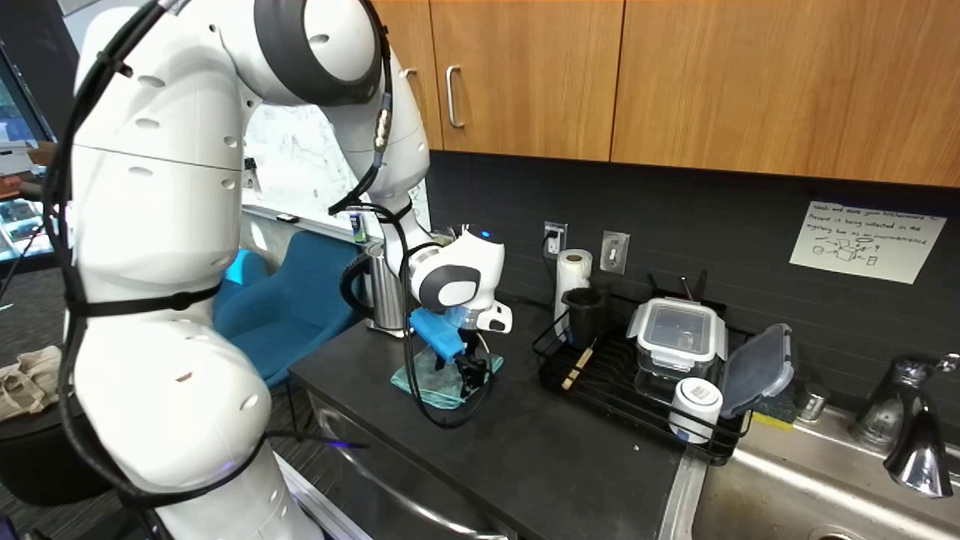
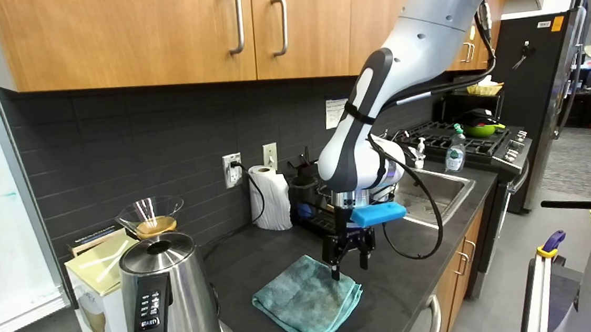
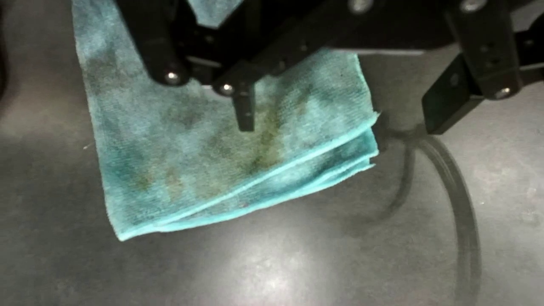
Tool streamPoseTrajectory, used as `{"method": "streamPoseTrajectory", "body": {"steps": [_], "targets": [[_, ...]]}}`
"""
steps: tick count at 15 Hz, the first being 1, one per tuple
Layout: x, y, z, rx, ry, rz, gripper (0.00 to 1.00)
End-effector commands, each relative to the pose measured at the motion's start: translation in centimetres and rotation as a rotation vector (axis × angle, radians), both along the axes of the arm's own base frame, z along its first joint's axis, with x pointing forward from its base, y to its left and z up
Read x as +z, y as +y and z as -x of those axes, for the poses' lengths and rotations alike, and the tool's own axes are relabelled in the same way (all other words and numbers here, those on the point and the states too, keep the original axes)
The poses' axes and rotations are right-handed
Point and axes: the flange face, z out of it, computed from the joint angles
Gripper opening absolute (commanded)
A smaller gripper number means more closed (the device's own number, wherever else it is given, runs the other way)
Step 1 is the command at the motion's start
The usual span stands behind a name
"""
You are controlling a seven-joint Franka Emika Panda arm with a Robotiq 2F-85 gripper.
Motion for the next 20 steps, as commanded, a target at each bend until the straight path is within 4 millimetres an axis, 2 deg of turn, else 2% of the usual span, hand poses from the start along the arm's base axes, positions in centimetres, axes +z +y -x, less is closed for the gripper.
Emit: {"method": "streamPoseTrajectory", "body": {"steps": [1,6,9,11,12,20], "targets": [[-0.9,1.3,-0.3,-0.026,-0.006,-0.018,1.0],[-2.5,2.6,0.3,-0.084,-0.034,-0.057,1.0],[-2.3,3.0,0.6,-0.127,-0.077,-0.077,1.0],[-1.6,3.1,1.2,-0.15,-0.118,-0.086,1.0],[-2.3,3.2,0.4,-0.139,-0.08,-0.078,1.0],[-2.7,2.5,0.7,-0.157,-0.069,-0.079,1.0]]}}
